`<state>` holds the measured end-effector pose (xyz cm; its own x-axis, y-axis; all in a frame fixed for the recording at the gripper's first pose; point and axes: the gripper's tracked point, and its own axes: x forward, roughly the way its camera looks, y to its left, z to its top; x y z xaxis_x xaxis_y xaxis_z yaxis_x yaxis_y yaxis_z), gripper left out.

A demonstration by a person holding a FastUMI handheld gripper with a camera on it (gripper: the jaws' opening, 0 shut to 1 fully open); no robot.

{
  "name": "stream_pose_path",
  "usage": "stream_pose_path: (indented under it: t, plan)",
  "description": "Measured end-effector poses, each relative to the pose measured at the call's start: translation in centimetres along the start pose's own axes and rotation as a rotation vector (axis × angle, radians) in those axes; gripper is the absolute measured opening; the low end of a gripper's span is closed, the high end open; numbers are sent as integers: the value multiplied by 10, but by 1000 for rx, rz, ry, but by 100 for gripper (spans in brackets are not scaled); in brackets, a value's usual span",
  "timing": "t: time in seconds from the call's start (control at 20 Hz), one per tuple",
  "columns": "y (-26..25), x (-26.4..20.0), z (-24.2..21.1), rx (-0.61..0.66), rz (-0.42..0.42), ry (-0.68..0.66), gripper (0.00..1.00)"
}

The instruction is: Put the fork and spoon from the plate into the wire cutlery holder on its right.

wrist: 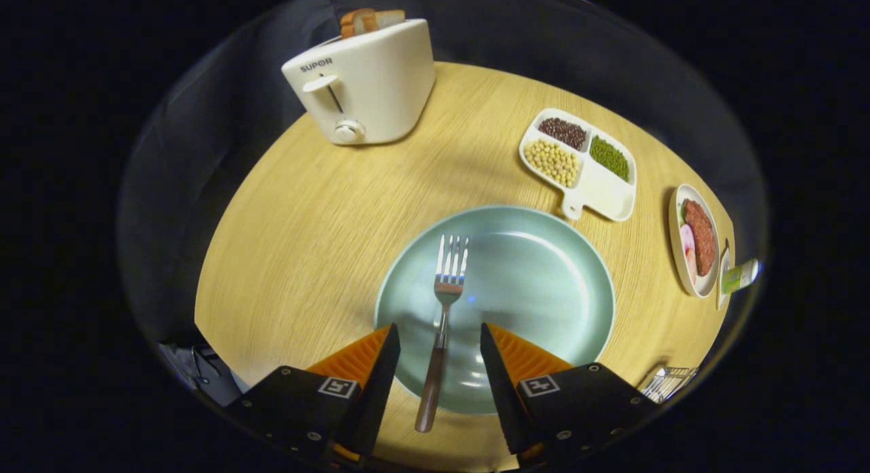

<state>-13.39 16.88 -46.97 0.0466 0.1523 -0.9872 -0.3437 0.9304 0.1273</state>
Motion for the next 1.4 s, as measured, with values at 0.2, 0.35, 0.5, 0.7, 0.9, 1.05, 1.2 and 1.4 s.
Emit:
stream_pose_path:
  t: [0.2, 0.35, 0.5, 0.7, 0.9, 1.05, 1.2, 1.4]
  plan:
    - [-5, 11, -8, 38, -22, 86, 53]
    - [6, 17, -21, 72, 21, 167, 35]
    - [2, 21, -19, 94, 11, 144, 13]
    - [4, 17, -15, 172, 73, 106, 5]
    - [-15, 2, -6, 166, 36, 4, 5]
    - [-27, -18, -1, 211, 42, -50, 5]
    - [-44, -48, -6, 245, 35, -93, 4]
    - [-78, -85, -22, 318, 22, -140, 4]
